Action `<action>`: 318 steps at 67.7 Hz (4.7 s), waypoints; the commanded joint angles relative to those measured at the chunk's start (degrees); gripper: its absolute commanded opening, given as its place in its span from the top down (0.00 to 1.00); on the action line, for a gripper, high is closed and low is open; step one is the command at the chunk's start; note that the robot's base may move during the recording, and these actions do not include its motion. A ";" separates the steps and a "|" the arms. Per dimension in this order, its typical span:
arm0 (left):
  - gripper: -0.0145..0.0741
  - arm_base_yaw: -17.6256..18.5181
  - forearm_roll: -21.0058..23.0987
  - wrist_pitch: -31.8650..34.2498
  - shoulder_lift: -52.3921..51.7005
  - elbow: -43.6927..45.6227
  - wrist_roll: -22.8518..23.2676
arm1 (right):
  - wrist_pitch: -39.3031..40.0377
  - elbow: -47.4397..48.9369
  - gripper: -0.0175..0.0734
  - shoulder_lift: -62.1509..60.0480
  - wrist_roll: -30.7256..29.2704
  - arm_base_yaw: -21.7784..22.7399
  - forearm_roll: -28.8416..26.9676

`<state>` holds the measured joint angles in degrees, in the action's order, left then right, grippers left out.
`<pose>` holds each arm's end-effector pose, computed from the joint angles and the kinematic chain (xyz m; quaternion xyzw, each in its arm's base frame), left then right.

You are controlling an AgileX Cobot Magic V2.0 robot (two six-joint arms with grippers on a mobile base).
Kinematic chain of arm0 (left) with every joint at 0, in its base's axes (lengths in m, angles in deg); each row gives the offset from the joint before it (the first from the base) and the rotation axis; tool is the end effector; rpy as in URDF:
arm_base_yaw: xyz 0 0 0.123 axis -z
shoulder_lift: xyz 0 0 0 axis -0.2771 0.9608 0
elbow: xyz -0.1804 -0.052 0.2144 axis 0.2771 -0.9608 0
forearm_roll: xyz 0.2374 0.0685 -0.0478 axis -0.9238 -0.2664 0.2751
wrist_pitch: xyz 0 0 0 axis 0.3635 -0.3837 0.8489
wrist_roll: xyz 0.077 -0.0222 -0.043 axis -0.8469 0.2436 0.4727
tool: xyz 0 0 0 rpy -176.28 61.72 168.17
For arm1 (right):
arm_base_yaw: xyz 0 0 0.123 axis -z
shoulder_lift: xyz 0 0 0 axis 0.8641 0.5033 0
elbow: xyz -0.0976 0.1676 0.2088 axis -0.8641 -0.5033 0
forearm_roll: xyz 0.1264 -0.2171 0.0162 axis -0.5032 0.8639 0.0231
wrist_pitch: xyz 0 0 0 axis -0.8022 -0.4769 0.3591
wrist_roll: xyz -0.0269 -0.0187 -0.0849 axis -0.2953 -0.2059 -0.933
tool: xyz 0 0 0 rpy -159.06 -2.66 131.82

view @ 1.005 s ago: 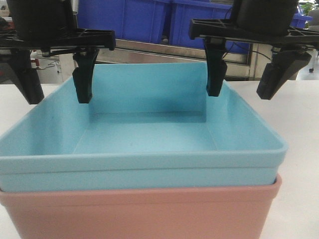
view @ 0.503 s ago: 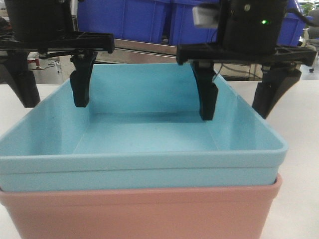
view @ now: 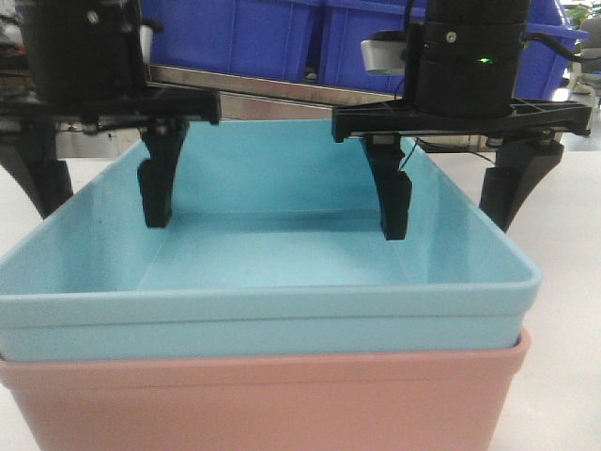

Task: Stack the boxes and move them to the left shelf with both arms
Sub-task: 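Lower both grippers onto opposite walls of the light-blue box, then close both grippers on the stacked box walls and lift the stack, then hold the lifted stack with both grippers while the base drives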

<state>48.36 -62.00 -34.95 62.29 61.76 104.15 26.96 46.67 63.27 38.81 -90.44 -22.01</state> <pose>0.3039 -0.1918 0.2485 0.0049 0.9984 -0.0301 0.0479 0.3120 0.1864 0.2449 -0.0240 0.9942 0.0572 0.0873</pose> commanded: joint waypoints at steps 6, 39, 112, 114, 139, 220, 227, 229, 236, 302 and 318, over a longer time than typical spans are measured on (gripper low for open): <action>0.44 0.39 1.49 -0.51 -0.27 1.57 0.06 | 1.28 1.95 0.19 -2.66 0.48 0.11 0.95; 0.44 0.39 1.99 1.47 0.00 1.57 0.06 | 3.10 1.95 0.19 -1.82 1.77 0.11 0.95; 0.45 0.39 1.99 1.76 0.13 1.57 -0.77 | 2.23 1.95 0.21 0.34 1.33 0.11 0.95; 0.47 0.39 1.99 1.76 0.13 1.57 -0.77 | 2.23 1.95 0.24 0.34 1.33 0.11 0.95; 0.84 0.39 1.99 1.79 0.13 1.57 1.83 | 0.71 1.95 0.74 0.34 1.33 0.11 0.95; 0.84 6.75 2.73 -9.88 -5.84 5.46 6.41 | -8.18 1.83 0.75 -12.35 6.46 -1.68 0.95; 0.84 9.68 1.95 -9.88 -8.31 2.65 8.52 | -7.99 0.59 0.75 -13.81 6.46 -3.87 0.95; 0.84 10.25 1.31 -9.88 -8.89 2.00 9.14 | -8.05 -0.03 0.75 -14.34 6.46 -4.52 0.95; 0.84 12.23 -0.77 -9.88 -11.48 -0.85 12.44 | -8.21 -2.95 0.75 -15.74 7.55 -6.39 0.95; 0.84 16.91 0.50 -9.78 -26.00 -12.87 18.91 | -11.12 -11.31 0.75 -25.07 19.98 -18.02 6.77; 0.84 18.60 0.00 -9.78 -26.00 -14.36 20.31 | -11.73 -11.48 0.75 -25.07 20.88 -18.54 6.62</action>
<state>66.02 -63.01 -39.95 38.67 45.76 123.40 17.79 33.49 40.30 59.00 -108.29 -16.27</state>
